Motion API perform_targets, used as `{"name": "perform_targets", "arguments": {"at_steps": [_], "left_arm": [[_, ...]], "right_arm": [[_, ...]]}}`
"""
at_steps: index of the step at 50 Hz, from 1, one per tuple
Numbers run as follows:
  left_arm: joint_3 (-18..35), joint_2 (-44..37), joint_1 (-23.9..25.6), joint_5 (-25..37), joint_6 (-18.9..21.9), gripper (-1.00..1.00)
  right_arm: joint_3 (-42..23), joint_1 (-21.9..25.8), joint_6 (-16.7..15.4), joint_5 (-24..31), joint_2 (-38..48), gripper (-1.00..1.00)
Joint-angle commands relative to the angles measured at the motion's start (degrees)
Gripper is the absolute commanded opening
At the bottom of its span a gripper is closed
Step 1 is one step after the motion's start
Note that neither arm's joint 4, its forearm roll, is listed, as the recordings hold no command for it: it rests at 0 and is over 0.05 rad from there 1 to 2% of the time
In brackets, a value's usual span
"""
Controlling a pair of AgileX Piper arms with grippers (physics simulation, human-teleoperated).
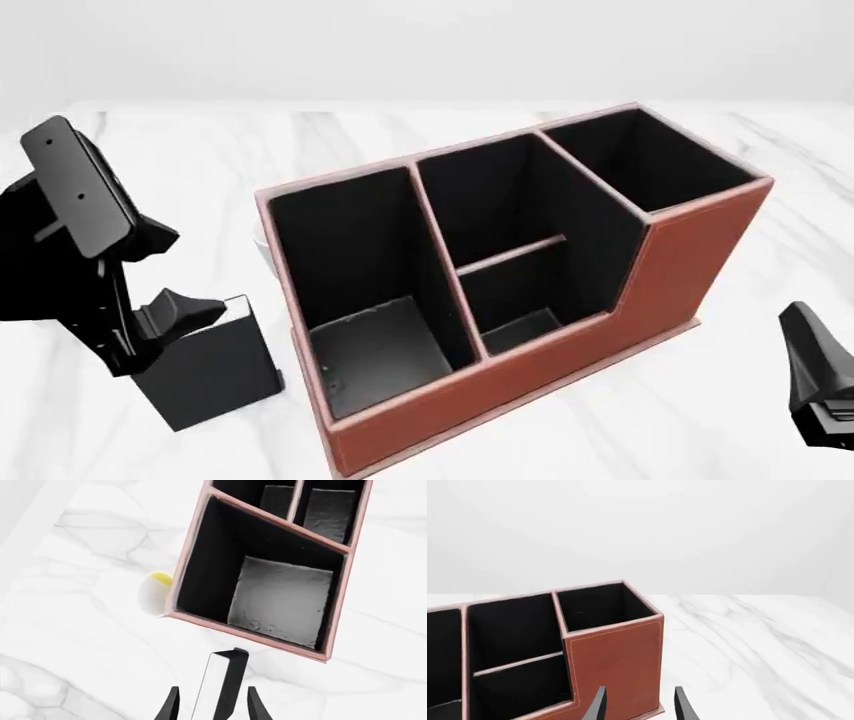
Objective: Pick up the book and place it in the back compartment of the caddy.
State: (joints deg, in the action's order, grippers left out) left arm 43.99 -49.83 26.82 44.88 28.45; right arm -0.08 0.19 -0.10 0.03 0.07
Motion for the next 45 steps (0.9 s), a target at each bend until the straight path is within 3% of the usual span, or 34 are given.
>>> {"name": "perform_targets", "arguments": {"at_steps": [1,9,11,14,25,37,40,45], "left_arm": [[-4.02,-1.19,-0.32,-4.83,0.48,1.0],[-6.11,-3.01,-1.59,-8.75,0.36,1.0],[-6.05,-3.88,-2.07,-8.88,-1.53,1.0],[-6.89,-4.06,-3.8,-10.21,0.95,1.0],[-7.58,-4.47,-6.44,-10.69,2.51,1.0],[-9.84,-5.52,-4.41,-12.87,1.07,1.0],[-10.65,-5.2,-3.68,-13.5,-1.35,1.0],[-12.58,-4.85,-4.41,-14.18,-0.64,1.0]], "right_arm": [[0.0,0.0,0.0,0.0,0.0,1.0],[0.0,0.01,0.01,0.0,0.0,1.0],[0.0,0.0,0.0,0.01,0.0,1.0],[0.0,0.0,0.01,0.0,0.0,1.0],[0.0,0.01,-0.01,0.0,0.0,1.0],[0.0,0.0,0.0,0.0,0.0,1.0],[0.0,0.0,0.0,0.01,0.0,1.0],[0.0,0.01,0.01,0.01,0.0,1.0]]}}
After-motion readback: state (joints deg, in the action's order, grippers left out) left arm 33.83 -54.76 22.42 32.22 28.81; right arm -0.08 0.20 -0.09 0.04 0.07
